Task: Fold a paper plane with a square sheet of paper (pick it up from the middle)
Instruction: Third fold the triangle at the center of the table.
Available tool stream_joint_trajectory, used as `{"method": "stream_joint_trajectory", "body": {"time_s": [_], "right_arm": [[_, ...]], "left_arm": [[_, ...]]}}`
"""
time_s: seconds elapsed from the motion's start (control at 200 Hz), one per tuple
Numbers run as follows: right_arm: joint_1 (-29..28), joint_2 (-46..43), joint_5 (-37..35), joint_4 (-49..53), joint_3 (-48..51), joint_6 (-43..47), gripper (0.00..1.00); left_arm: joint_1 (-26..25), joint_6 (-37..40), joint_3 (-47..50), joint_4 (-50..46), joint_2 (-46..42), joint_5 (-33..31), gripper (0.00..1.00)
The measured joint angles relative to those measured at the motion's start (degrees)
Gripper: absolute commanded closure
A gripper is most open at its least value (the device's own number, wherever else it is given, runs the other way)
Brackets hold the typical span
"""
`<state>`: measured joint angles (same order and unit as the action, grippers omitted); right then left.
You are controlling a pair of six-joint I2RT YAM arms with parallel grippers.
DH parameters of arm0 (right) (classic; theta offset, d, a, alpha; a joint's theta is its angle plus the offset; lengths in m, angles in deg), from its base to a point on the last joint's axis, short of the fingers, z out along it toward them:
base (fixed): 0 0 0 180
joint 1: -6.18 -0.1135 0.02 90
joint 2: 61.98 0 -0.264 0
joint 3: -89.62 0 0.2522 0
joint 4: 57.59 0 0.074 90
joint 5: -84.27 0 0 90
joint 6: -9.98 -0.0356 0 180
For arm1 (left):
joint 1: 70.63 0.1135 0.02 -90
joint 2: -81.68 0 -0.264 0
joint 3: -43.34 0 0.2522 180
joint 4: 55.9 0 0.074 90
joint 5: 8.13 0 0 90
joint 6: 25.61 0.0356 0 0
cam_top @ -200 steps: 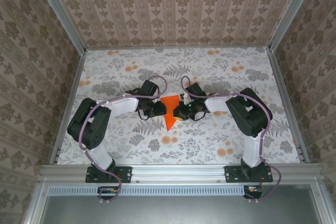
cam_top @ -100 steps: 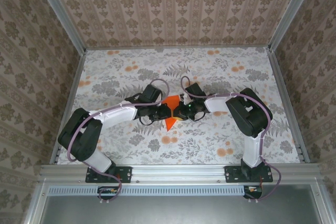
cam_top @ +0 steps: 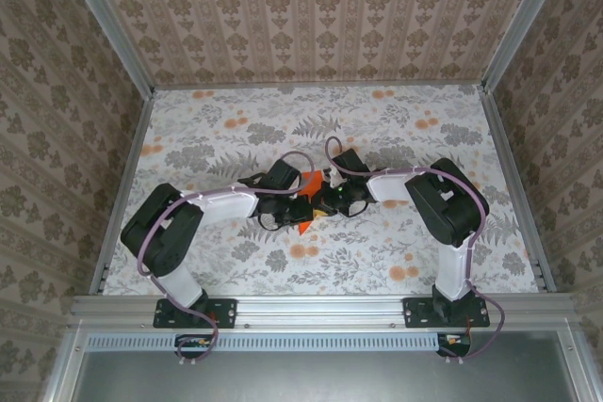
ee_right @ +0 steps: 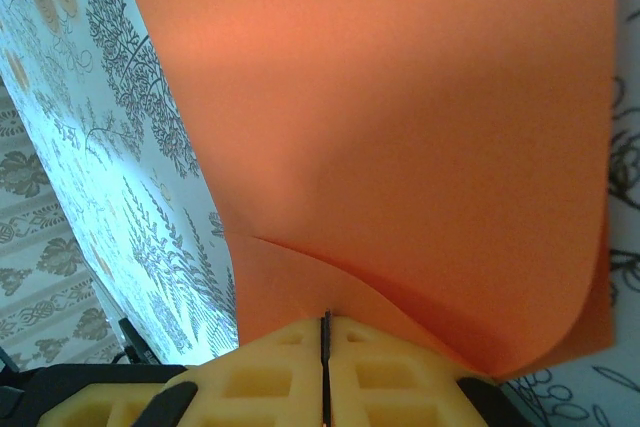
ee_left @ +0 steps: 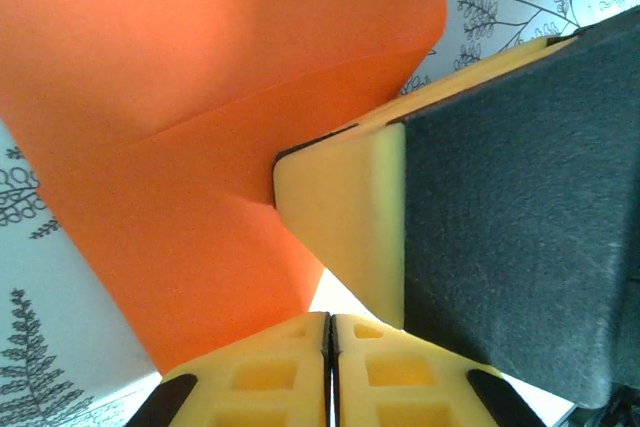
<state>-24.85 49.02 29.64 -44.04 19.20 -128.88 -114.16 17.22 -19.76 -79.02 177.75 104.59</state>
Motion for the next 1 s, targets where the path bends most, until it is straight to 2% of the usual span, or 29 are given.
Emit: {"method": "stream_joint_trajectory", "body": {"time_s": [0.765, 1.0], "right_arm": [[-0.2, -0.5, -0.3, 0.4, -0.3, 0.8, 0.87], [-0.3, -1.2, -1.6, 2.6, -0.3, 4.0, 0.96]], "left_arm": [[0.0, -0.3, 0.6, -0.7, 1.5, -2.2, 0.93], [0.0, -0.3, 0.6, -0.7, 1.5, -2.4, 0.97]]}}
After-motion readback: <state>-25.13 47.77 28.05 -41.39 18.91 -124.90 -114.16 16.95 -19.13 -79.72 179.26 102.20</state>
